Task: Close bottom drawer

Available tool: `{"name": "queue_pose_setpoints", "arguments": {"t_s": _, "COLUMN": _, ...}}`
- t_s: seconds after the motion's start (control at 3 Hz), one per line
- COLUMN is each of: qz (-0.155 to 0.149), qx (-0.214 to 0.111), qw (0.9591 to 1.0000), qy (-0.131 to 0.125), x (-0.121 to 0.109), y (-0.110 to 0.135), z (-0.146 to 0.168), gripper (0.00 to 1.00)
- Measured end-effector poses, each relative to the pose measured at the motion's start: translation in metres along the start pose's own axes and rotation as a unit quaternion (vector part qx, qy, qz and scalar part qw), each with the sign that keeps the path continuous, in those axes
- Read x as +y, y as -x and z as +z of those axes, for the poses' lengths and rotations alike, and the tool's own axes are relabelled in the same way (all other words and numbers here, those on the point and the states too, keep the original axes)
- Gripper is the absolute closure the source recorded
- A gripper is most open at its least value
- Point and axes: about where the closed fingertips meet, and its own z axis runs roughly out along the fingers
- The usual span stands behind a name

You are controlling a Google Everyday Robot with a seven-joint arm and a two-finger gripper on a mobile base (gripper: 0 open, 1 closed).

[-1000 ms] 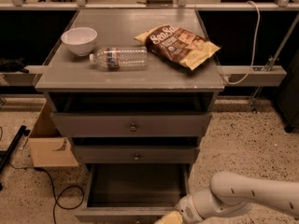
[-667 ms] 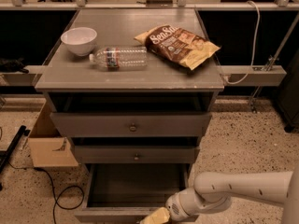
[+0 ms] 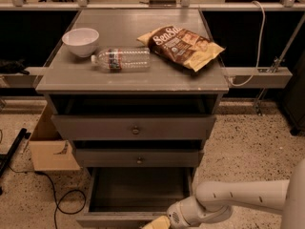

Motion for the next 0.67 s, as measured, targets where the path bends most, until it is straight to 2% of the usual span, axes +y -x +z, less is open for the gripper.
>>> {"name": "queue_pose_setpoints", "arguments": {"t_s": 0.33, "qz": 0.019, "qx": -0.012, "qw": 0.9997, "qy": 0.002, "x": -0.0091, "y": -0.0040, "z": 0.0123, "gripper": 0.00}}
{"name": "queue_pose_setpoints", "arguments": {"t_s": 0.67, "qz": 0.019, "qx": -0.012, "qw": 0.9997, "qy": 0.002, "x": -0.0092, "y": -0.0040, "z": 0.0123, "gripper": 0.00}}
